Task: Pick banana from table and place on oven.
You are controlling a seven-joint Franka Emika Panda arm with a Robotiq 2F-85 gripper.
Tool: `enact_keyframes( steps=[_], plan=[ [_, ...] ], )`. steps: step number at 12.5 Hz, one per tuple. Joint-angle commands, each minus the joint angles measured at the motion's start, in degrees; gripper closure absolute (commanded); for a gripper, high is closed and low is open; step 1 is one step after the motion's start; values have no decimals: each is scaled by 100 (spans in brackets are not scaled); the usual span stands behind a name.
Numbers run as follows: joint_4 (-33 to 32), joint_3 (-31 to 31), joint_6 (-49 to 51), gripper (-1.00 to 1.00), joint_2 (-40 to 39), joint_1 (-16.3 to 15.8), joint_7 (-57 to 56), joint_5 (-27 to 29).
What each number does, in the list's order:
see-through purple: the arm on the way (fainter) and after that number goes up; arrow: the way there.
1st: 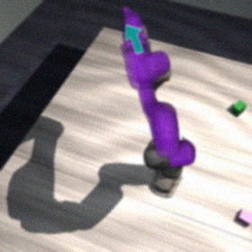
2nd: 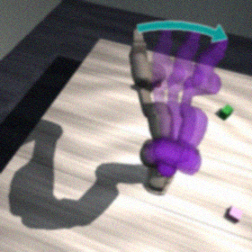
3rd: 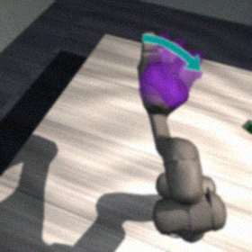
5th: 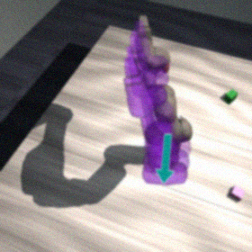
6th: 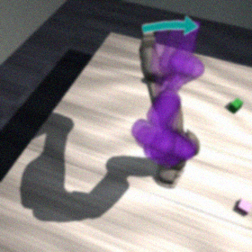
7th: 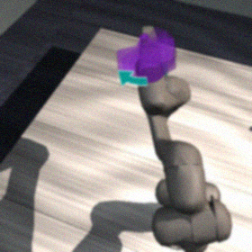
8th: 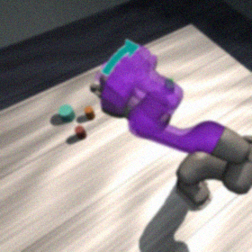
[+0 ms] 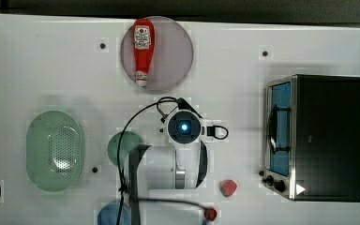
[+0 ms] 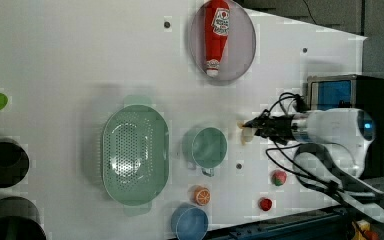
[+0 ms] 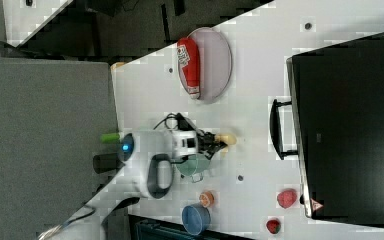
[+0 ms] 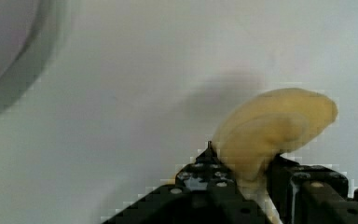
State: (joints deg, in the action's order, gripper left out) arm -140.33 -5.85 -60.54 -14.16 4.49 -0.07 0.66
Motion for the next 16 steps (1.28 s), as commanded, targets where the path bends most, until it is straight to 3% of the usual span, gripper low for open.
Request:
enact_keyframes(
  steps=[1,5,9,12,16],
  plan=[
    [325,-79,799,53,1326,-5,-49,22],
    [1456,73,3063,53,2431,9,-49,120],
    [2652,621,4723,53,2522,158,-93,106],
    [2916,1405,4796,53,2276,340,-523,-43],
    [3259,2564,4405,53,1506,389,-2107,-210]
  ],
)
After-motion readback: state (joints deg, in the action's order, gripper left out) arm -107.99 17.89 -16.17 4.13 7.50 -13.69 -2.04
